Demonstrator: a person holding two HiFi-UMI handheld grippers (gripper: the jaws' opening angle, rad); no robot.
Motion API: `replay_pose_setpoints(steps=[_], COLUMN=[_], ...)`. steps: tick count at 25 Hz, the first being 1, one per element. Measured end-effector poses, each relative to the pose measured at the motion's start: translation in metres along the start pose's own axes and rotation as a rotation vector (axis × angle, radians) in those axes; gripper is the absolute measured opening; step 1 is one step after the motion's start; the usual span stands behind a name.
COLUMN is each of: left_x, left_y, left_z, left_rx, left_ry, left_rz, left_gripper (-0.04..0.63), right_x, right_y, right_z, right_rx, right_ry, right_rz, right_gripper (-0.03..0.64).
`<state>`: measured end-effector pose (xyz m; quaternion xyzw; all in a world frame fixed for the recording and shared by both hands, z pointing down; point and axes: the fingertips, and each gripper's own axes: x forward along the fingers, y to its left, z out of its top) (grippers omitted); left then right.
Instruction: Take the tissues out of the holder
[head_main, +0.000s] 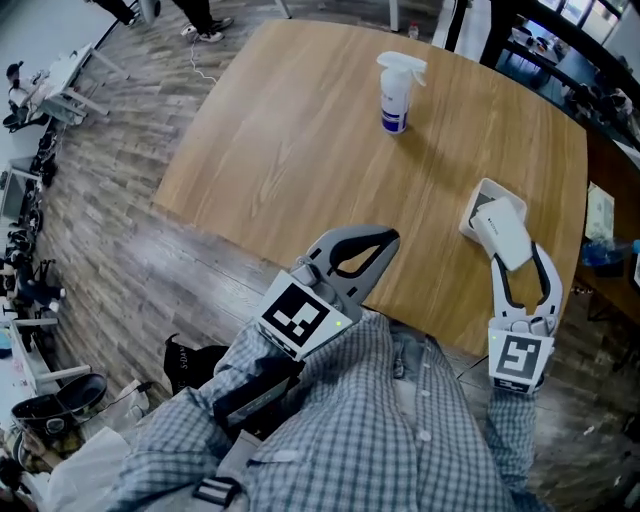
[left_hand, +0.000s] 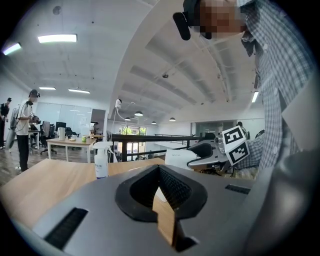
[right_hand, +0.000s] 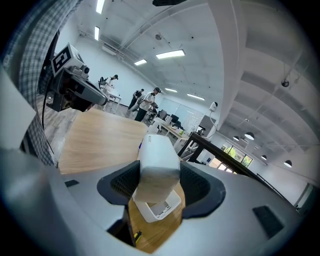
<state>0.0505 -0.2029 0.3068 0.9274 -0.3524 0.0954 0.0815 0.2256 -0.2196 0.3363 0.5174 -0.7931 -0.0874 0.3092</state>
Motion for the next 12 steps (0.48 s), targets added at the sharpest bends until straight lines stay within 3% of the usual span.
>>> replay_pose_setpoints(steps=[5, 12], left_x=[0.005, 0.01], left_y=[0.006, 0.022], left_z=[0.008, -0.006], left_rx=[0.025, 0.033], left_ry=[-0.045, -0.044], left_rz=[0.001, 0.016], left_gripper=[0.007, 0.008], right_x=[0.004, 0.027], right_y=[0.002, 0.018], right_z=[0.001, -0.008], right_rx=[-0.009, -0.015], right_ry=[-0.003, -0.03], right_rz=[0.006, 0.018], right_gripper=[0.262, 0.262])
